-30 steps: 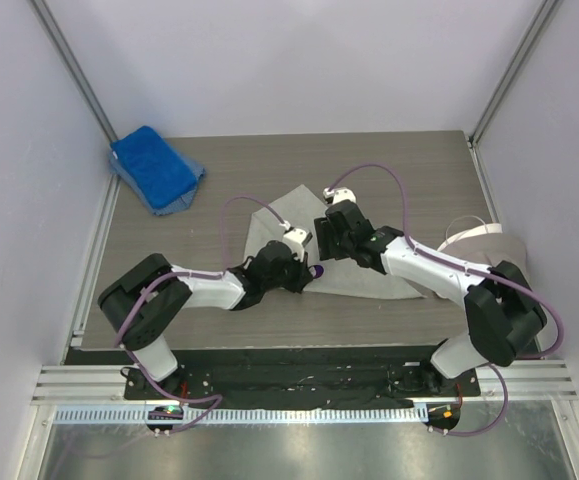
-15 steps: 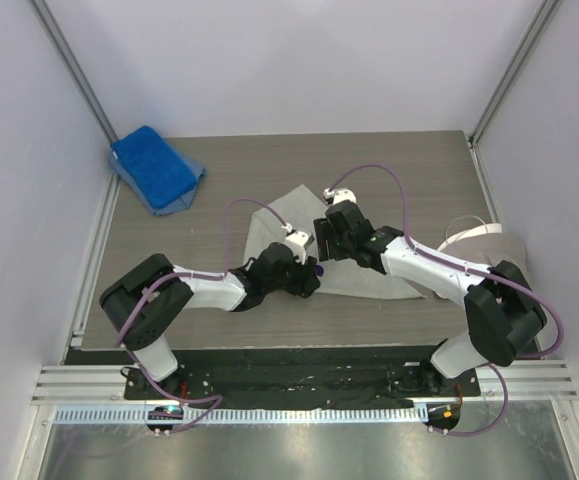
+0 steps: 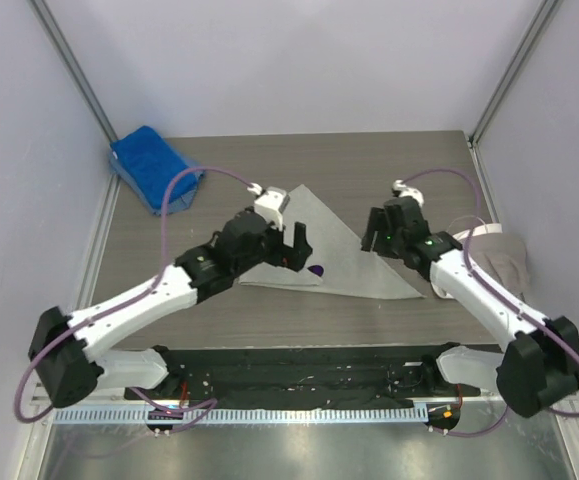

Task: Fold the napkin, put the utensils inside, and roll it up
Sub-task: Fold the napkin

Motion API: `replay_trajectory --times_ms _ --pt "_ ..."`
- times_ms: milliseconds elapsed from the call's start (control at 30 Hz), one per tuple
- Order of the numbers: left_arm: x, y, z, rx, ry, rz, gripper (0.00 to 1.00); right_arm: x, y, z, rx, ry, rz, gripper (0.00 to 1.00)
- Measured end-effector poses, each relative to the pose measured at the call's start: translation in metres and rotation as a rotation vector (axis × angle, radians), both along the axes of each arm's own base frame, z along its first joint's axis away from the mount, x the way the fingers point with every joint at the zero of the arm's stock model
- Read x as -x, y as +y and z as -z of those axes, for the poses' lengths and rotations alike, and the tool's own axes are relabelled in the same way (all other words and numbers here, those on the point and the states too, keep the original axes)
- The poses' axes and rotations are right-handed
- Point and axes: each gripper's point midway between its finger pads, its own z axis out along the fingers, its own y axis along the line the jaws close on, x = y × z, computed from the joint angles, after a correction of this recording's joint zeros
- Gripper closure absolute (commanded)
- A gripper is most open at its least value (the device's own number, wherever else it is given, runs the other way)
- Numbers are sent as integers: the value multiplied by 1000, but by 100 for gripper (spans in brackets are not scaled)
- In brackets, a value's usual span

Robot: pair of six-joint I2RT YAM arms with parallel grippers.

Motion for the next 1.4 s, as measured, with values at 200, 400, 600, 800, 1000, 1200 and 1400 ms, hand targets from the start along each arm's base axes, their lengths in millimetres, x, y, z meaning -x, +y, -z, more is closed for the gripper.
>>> replay_trajectory --times_ms 200,400,600,800,1000,1200,1400 --pt "-33 101 -79 -17 -64 -253 0 36 -62 24 -97 101 223 42" --pt "-49 200 -67 -172 -15 -479 0 80 -85 65 -211 294 369 48" --pt "-45 214 -52 -248 12 -479 0 99 -96 76 -271 388 473 49" --pt "-42 222 -37 -268 46 -489 0 106 -106 75 -279 394 540 51" --pt "-41 223 -38 -272 37 -480 0 109 -115 78 -253 403 582 53" --pt "-40 223 -39 -269 36 -478 0 110 -124 83 -220 410 619 55" --pt "-40 223 -38 -269 38 -475 0 106 -127 89 -216 415 631 57"
